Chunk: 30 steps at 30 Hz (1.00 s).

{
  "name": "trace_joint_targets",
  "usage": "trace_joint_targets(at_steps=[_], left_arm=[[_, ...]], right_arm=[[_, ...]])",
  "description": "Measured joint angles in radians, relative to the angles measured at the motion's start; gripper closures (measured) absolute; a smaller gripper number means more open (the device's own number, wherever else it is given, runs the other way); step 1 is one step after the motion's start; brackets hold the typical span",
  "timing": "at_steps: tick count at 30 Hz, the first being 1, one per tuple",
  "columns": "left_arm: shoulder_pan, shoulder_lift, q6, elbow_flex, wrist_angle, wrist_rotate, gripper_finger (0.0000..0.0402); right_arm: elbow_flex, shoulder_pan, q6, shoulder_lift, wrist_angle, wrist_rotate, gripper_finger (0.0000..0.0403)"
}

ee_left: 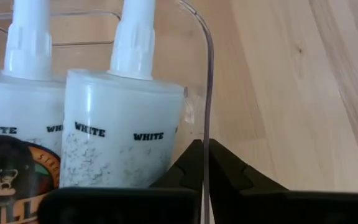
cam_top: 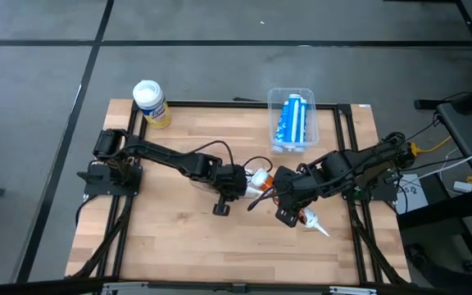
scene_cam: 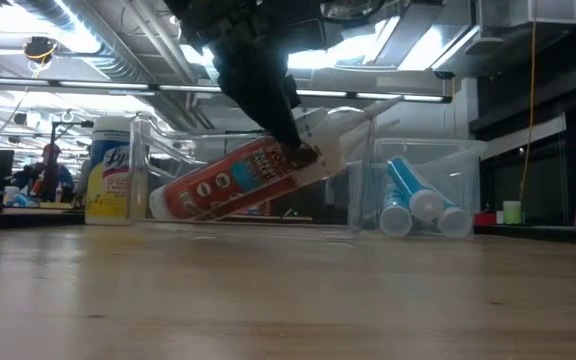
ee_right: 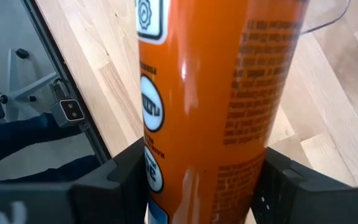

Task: Pick & place silicon tubes, Sealant and Lysol wipes
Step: Put the orange sealant into the left transparent bin

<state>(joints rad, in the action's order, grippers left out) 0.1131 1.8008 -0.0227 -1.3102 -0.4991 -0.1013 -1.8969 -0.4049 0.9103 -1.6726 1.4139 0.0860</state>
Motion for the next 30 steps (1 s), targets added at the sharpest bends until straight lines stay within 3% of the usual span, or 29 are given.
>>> trace_joint_targets(at_steps=[9,19,30], left_arm=[[0.004,-0.001,0.006,-0.001,0.017,-0.001,0.0378],[0.027,0.025,0.066,-0.002,0.084,-0.003,0.04],[0.037,-0.095,0.088,-0.002,0.056,-0.031,0.0382]], right_arm=[[0.0,0.0,-0.001,0.0,-0.001,0.0,0.0195],[0.0,-0.013,0.002,0.0,-0.012,0.001,0.0194],[0.0,-0.02,-0.002,0.0,-0.013,0.022,0.0194]])
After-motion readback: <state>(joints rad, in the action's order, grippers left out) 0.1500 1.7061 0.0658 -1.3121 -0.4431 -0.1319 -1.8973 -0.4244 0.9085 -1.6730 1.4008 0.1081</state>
